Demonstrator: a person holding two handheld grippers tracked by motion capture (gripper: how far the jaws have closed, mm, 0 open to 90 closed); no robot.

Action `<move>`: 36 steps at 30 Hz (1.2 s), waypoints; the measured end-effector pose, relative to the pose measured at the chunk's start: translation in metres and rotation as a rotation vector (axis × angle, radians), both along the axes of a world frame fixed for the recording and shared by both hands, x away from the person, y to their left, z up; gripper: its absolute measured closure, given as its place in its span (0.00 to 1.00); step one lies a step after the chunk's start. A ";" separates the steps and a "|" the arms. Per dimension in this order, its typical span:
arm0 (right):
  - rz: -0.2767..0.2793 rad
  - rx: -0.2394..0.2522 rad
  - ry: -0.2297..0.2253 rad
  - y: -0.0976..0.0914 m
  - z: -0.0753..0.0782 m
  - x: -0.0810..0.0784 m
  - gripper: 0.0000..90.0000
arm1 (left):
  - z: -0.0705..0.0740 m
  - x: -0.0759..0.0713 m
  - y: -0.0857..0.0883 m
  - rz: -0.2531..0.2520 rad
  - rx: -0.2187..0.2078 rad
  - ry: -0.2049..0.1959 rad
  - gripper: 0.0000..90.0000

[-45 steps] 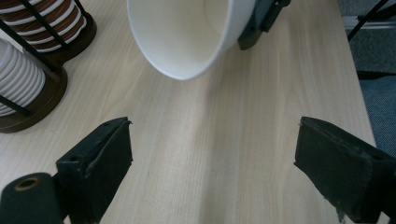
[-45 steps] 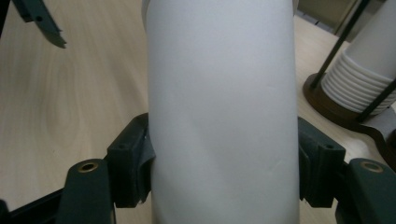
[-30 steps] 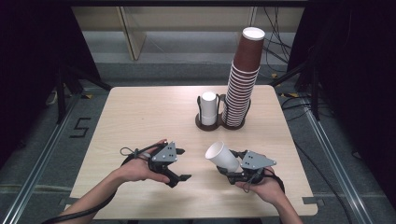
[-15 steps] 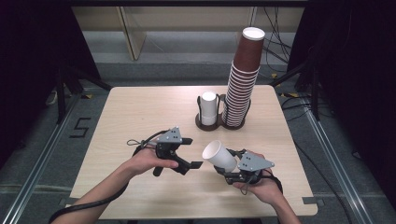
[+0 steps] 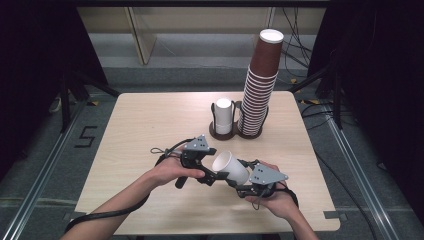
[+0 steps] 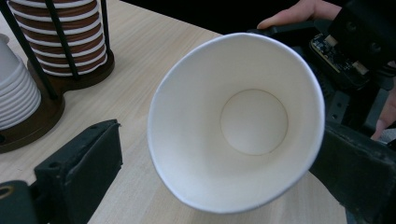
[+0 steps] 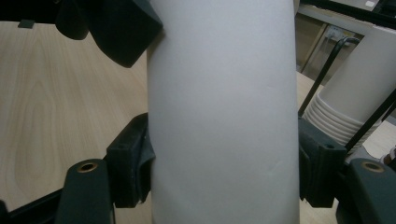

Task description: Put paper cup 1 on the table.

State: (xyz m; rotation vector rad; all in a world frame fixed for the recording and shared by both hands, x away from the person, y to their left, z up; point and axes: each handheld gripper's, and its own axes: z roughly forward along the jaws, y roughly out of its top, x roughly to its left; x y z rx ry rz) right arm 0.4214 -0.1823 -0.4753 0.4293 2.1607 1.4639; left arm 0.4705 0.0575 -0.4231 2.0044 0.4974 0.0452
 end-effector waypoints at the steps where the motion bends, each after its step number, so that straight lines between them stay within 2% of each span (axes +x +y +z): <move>1: 0.002 0.003 0.006 0.001 0.000 0.000 0.36 | -0.002 0.001 0.000 -0.006 -0.011 0.007 0.04; 2: 0.005 -0.001 0.012 0.001 0.000 0.001 0.36 | -0.002 0.001 0.000 0.000 0.000 0.007 0.04; 4: 0.003 0.007 0.022 0.002 0.000 0.000 0.36 | -0.004 0.002 0.000 -0.011 -0.005 0.017 0.04; 7: 0.022 -0.004 -0.004 0.003 -0.002 0.002 0.36 | -0.006 0.003 -0.002 -0.018 -0.007 0.031 0.04; 9: 0.021 -0.006 0.011 0.004 -0.003 0.000 0.36 | -0.006 0.003 -0.004 -0.020 -0.007 0.037 0.04; 12: 0.026 -0.010 -0.008 0.005 -0.002 0.000 0.36 | -0.007 0.004 -0.006 -0.026 -0.009 0.045 0.05; 14: 0.020 -0.008 0.015 0.005 -0.001 -0.002 0.36 | -0.008 0.004 -0.008 -0.039 -0.023 0.055 0.06; 15: 0.038 -0.017 -0.024 0.005 -0.001 0.001 0.36 | -0.008 0.004 -0.009 -0.041 -0.023 0.052 0.06; 20: 0.031 -0.009 0.007 0.006 -0.002 -0.002 0.36 | -0.007 0.004 -0.012 -0.042 -0.030 0.062 0.12; 24: 0.030 -0.014 -0.010 0.006 -0.001 -0.001 0.36 | -0.005 0.005 -0.012 -0.051 -0.025 0.057 0.14; 25: 0.030 -0.016 -0.012 0.006 -0.001 -0.001 0.36 | -0.005 0.005 -0.013 -0.056 -0.040 0.061 0.15; 28: 0.017 -0.008 -0.001 0.005 -0.001 -0.002 0.36 | -0.003 0.004 -0.012 -0.059 -0.047 0.047 0.17; 29: 0.015 -0.007 0.008 0.005 -0.001 -0.003 0.36 | -0.003 0.003 -0.012 -0.059 -0.036 0.035 0.17; 31: 0.034 -0.029 -0.032 0.005 -0.001 0.001 0.36 | -0.003 0.002 -0.011 -0.069 -0.034 0.009 0.19; 34: 0.024 -0.028 0.003 0.006 -0.002 -0.002 0.36 | -0.003 0.000 -0.010 -0.075 -0.025 -0.017 0.21; 35: 0.026 -0.036 0.004 0.006 -0.002 -0.002 0.36 | -0.003 0.000 -0.010 -0.075 -0.025 -0.017 0.22; 36: 0.024 -0.039 -0.001 0.007 -0.001 -0.002 0.35 | -0.002 -0.001 -0.010 -0.085 -0.023 -0.037 0.22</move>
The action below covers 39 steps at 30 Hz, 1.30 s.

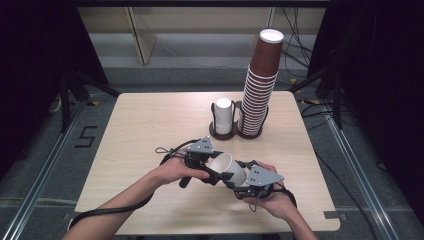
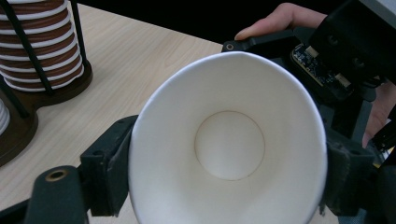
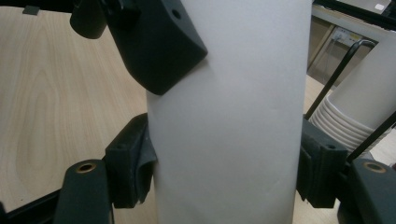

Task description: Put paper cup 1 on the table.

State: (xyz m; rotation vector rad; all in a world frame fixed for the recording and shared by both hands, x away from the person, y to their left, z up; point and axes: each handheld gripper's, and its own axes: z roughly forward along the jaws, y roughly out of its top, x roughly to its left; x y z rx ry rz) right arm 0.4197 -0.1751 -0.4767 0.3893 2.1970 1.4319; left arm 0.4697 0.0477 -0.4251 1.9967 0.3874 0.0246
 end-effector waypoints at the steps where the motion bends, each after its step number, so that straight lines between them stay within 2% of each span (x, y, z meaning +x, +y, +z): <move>1: 0.001 -0.003 -0.017 0.000 0.000 0.001 0.35 | 0.001 0.000 0.000 -0.002 -0.001 -0.026 0.23; 2: -0.004 -0.001 -0.006 0.001 0.001 0.000 0.35 | 0.002 -0.001 0.000 -0.006 -0.008 -0.045 0.23; 4: -0.003 0.000 -0.007 0.002 0.000 0.001 0.35 | 0.004 -0.004 0.001 -0.001 0.011 -0.069 0.25; 6: -0.007 -0.020 -0.032 0.003 0.001 0.002 0.35 | 0.005 -0.005 0.000 -0.010 0.022 -0.086 0.26; 7: -0.005 -0.030 -0.028 0.003 0.002 0.002 0.35 | 0.006 -0.006 0.000 -0.005 0.031 -0.094 0.26; 8: -0.007 -0.027 -0.004 0.004 0.002 0.001 0.35 | 0.006 -0.006 0.000 -0.013 0.034 -0.106 0.26; 10: -0.011 -0.040 -0.028 0.005 0.003 0.002 0.34 | 0.008 -0.008 0.001 -0.014 0.055 -0.123 0.27; 11: -0.008 -0.041 -0.025 0.006 0.003 0.002 0.34 | 0.008 -0.009 0.000 -0.021 0.060 -0.138 0.27; 14: -0.010 -0.061 -0.003 0.009 0.003 0.001 0.34 | 0.009 -0.011 0.000 -0.036 0.111 -0.184 0.28; 15: -0.009 -0.063 0.004 0.010 0.003 0.001 0.33 | 0.009 -0.013 0.000 -0.045 0.139 -0.205 0.28; 17: -0.008 -0.060 0.011 0.012 0.003 0.002 0.29 | 0.010 -0.015 0.000 -0.058 0.166 -0.240 0.28; 19: -0.006 -0.064 0.028 0.013 0.002 0.002 0.23 | 0.011 -0.016 0.000 -0.063 0.173 -0.254 0.28; 20: -0.009 -0.068 0.015 0.013 0.002 0.002 0.20 | 0.012 -0.017 0.000 -0.070 0.176 -0.257 0.28; 21: -0.006 -0.089 0.024 0.014 0.001 0.002 0.17 | 0.013 -0.017 0.000 -0.074 0.180 -0.264 0.28; 22: -0.007 -0.088 0.044 0.014 0.000 0.001 0.17 | 0.015 -0.018 0.001 -0.074 0.186 -0.274 0.28; 23: -0.014 -0.084 0.038 0.014 -0.001 0.001 0.16 | 0.016 -0.018 0.002 -0.080 0.195 -0.292 0.29; 27: -0.013 -0.094 0.068 0.013 -0.002 0.001 0.14 | 0.022 -0.018 0.006 -0.106 0.257 -0.328 0.29; 29: -0.020 -0.086 0.073 0.013 -0.004 0.001 0.13 | 0.024 -0.018 0.008 -0.111 0.275 -0.352 0.29; 30: -0.020 -0.086 0.073 0.013 -0.004 0.001 0.13 | 0.024 -0.018 0.008 -0.111 0.275 -0.352 0.29; 31: -0.012 -0.093 0.079 0.013 -0.004 0.001 0.13 | 0.025 -0.018 0.009 -0.117 0.294 -0.372 0.29; 32: -0.009 -0.103 0.068 0.013 -0.005 0.002 0.13 | 0.027 -0.018 0.011 -0.130 0.316 -0.381 0.29; 33: -0.003 -0.103 0.095 0.013 -0.006 0.001 0.13 | 0.028 -0.018 0.012 -0.144 0.339 -0.391 0.29; 35: 0.006 -0.113 0.100 0.012 -0.007 0.001 0.13 | 0.029 -0.019 0.014 -0.166 0.384 -0.408 0.29; 36: 0.010 -0.117 0.104 0.011 -0.006 0.002 0.13 | 0.029 -0.019 0.014 -0.172 0.383 -0.400 0.29; 37: 0.020 -0.122 0.101 0.011 -0.006 0.002 0.13 | 0.030 -0.019 0.015 -0.196 0.418 -0.412 0.29; 38: 0.025 -0.128 0.089 0.011 -0.005 0.003 0.13 | 0.028 -0.021 0.015 -0.194 0.411 -0.406 0.29; 39: 0.033 -0.127 0.093 0.011 -0.004 0.003 0.14 | 0.029 -0.020 0.015 -0.221 0.434 -0.413 0.29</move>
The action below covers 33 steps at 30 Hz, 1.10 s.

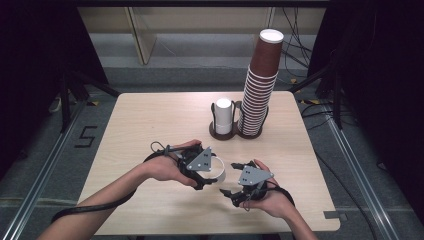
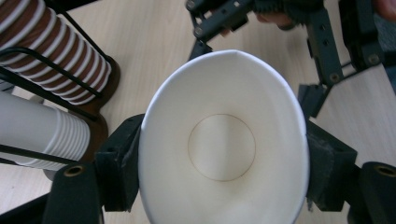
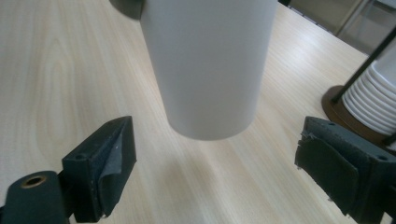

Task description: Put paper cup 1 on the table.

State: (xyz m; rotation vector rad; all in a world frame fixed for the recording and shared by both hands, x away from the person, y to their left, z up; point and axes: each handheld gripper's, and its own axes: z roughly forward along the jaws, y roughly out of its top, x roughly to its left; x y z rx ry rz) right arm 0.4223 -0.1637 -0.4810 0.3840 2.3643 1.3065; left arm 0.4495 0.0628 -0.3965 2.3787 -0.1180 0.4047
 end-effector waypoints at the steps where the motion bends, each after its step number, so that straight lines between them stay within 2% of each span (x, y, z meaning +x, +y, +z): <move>1: 0.012 0.008 0.011 0.001 0.001 -0.001 0.15 | 0.001 -0.001 0.000 -0.007 0.024 -0.002 0.29; 3: 0.057 0.020 0.020 0.003 0.003 0.000 0.17 | 0.000 -0.002 0.000 -0.018 0.033 0.006 0.29; 4: 0.082 0.011 0.001 0.004 0.004 0.001 0.17 | -0.002 -0.004 -0.001 -0.026 0.046 0.008 0.29; 5: 0.092 0.005 0.024 0.005 0.005 0.000 0.18 | -0.003 -0.004 -0.002 -0.029 0.061 0.004 0.29; 6: 0.106 -0.006 0.027 0.007 0.006 0.001 0.18 | -0.002 -0.004 -0.003 -0.040 0.076 0.002 0.29; 7: 0.118 -0.018 0.007 0.008 0.007 0.004 0.19 | -0.001 -0.005 -0.004 -0.043 0.078 0.001 0.29; 8: 0.130 -0.021 0.042 0.009 0.007 0.003 0.19 | 0.000 -0.005 -0.004 -0.048 0.083 0.003 0.29; 10: 0.146 -0.027 0.030 0.009 0.008 0.007 0.20 | 0.003 -0.007 -0.006 -0.058 0.082 -0.004 0.29; 11: 0.150 -0.020 0.047 0.010 0.007 0.007 0.21 | 0.003 -0.007 -0.006 -0.067 0.080 0.002 0.29; 12: 0.152 -0.013 0.045 0.011 0.006 0.008 0.22 | 0.002 -0.008 -0.006 -0.069 0.076 0.013 0.29; 13: 0.151 -0.012 0.025 0.011 0.006 0.009 0.23 | 0.002 -0.009 -0.006 -0.073 0.077 0.016 0.29; 14: 0.153 -0.005 0.047 0.012 0.004 0.008 0.23 | 0.000 -0.009 -0.006 -0.076 0.085 0.014 0.29; 17: 0.166 -0.009 0.037 0.013 0.003 0.009 0.26 | -0.002 -0.008 -0.006 -0.073 0.083 0.015 0.29; 18: 0.171 -0.006 0.019 0.014 0.004 0.009 0.27 | -0.002 -0.008 -0.005 -0.073 0.078 0.019 0.29; 19: 0.177 0.001 0.036 0.014 0.003 0.008 0.28 | -0.002 -0.008 -0.005 -0.077 0.077 0.017 0.29; 22: 0.180 -0.007 0.032 0.016 0.002 0.007 0.29 | -0.001 -0.008 -0.005 -0.082 0.068 0.028 0.29; 23: 0.181 -0.015 -0.006 0.016 0.003 0.009 0.30 | 0.000 -0.008 -0.005 -0.081 0.065 0.028 0.29; 24: 0.180 -0.015 -0.007 0.016 0.003 0.008 0.31 | 0.001 -0.008 -0.004 -0.080 0.060 0.028 0.29; 26: 0.177 0.008 0.010 0.017 0.003 0.006 0.36 | 0.003 -0.007 -0.004 -0.086 0.056 0.036 0.29; 27: 0.188 0.013 -0.001 0.018 0.003 0.005 0.38 | 0.002 -0.007 -0.004 -0.081 0.049 0.028 0.29; 29: 0.191 0.014 -0.004 0.019 0.002 0.004 0.39 | 0.002 -0.007 -0.003 -0.083 0.047 0.031 0.29; 30: 0.177 0.016 0.012 0.019 0.001 0.002 0.39 | 0.001 -0.008 -0.002 -0.082 0.044 0.033 0.30; 31: 0.191 0.017 0.002 0.019 0.001 0.002 0.39 | 0.001 -0.007 -0.002 -0.084 0.043 0.031 0.30; 32: 0.193 0.013 -0.034 0.019 0.001 0.004 0.40 | 0.001 -0.007 -0.002 -0.093 0.047 0.041 0.29; 33: 0.194 0.018 -0.008 0.019 0.000 0.003 0.40 | 0.000 -0.007 -0.001 -0.086 0.040 0.036 0.29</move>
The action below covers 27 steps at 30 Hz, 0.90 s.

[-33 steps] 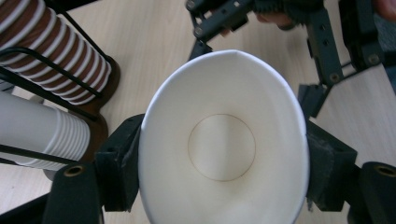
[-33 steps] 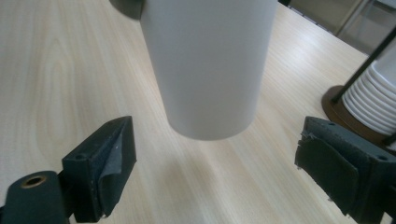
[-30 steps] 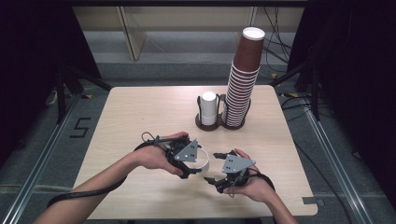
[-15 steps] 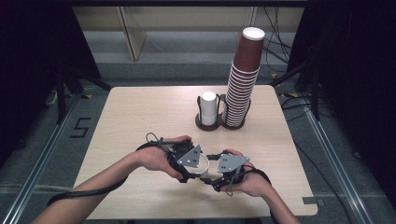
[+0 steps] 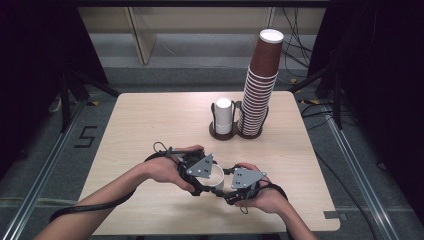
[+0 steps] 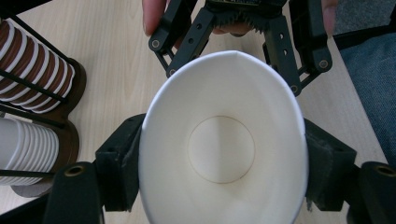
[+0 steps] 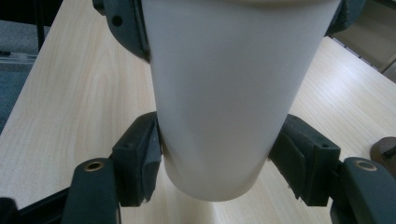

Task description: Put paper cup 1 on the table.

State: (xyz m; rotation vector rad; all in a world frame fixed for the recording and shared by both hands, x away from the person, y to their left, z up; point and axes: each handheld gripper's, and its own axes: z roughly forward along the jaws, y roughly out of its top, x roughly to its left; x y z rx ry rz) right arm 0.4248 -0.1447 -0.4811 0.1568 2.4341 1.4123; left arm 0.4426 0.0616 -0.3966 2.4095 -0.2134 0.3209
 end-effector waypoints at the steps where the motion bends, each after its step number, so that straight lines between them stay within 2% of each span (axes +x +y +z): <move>1: 0.002 0.000 0.001 0.000 0.000 0.000 0.39 | 0.000 0.000 0.001 0.006 0.011 0.023 0.27; 2: -0.002 -0.004 -0.027 0.000 0.000 0.001 0.39 | -0.001 0.000 0.001 0.031 -0.012 0.032 0.25; 3: -0.008 -0.010 -0.032 -0.001 0.000 0.001 0.39 | -0.001 0.001 0.001 0.044 -0.037 0.040 0.20; 5: -0.022 0.000 -0.010 -0.001 0.000 0.001 0.39 | 0.002 0.002 0.003 0.065 -0.068 0.021 0.13; 6: -0.038 0.007 -0.031 -0.002 0.001 0.003 0.39 | 0.003 0.002 0.004 0.077 -0.082 0.028 0.10; 7: -0.048 0.008 -0.010 -0.003 0.000 0.003 0.39 | 0.004 0.001 0.006 0.099 -0.104 0.032 0.07; 8: -0.060 0.009 -0.046 -0.005 0.001 0.007 0.39 | 0.004 0.001 0.008 0.113 -0.126 0.033 0.06; 9: -0.092 0.027 -0.017 -0.006 -0.001 0.006 0.39 | 0.005 0.001 0.011 0.130 -0.136 0.029 0.05; 10: -0.109 0.034 -0.018 -0.008 0.000 0.007 0.39 | 0.005 0.001 0.013 0.141 -0.143 0.027 0.05; 12: -0.153 0.071 -0.037 -0.010 0.001 0.008 0.38 | 0.003 0.001 0.018 0.184 -0.189 0.019 0.04; 14: -0.200 0.119 -0.033 -0.012 0.003 0.007 0.38 | 0.000 0.001 0.023 0.230 -0.241 0.043 0.04; 15: -0.220 0.137 -0.063 -0.012 0.004 0.008 0.38 | -0.002 0.001 0.025 0.256 -0.274 0.051 0.05; 18: -0.285 0.187 -0.042 -0.013 0.004 0.007 0.38 | -0.009 0.003 0.030 0.339 -0.374 0.083 0.05; 20: -0.306 0.208 -0.059 -0.014 0.004 0.009 0.38 | -0.016 0.004 0.031 0.399 -0.453 0.117 0.06; 21: -0.317 0.216 -0.066 -0.014 0.004 0.010 0.38 | -0.021 0.004 0.030 0.425 -0.478 0.125 0.06; 22: -0.337 0.224 -0.036 -0.014 0.003 0.008 0.38 | -0.025 0.004 0.028 0.440 -0.495 0.123 0.06; 24: -0.362 0.247 -0.028 -0.012 0.001 0.008 0.37 | -0.030 0.003 0.024 0.457 -0.525 0.142 0.06; 27: -0.369 0.256 -0.003 -0.010 0.000 0.008 0.37 | -0.033 0.003 0.017 0.472 -0.559 0.142 0.05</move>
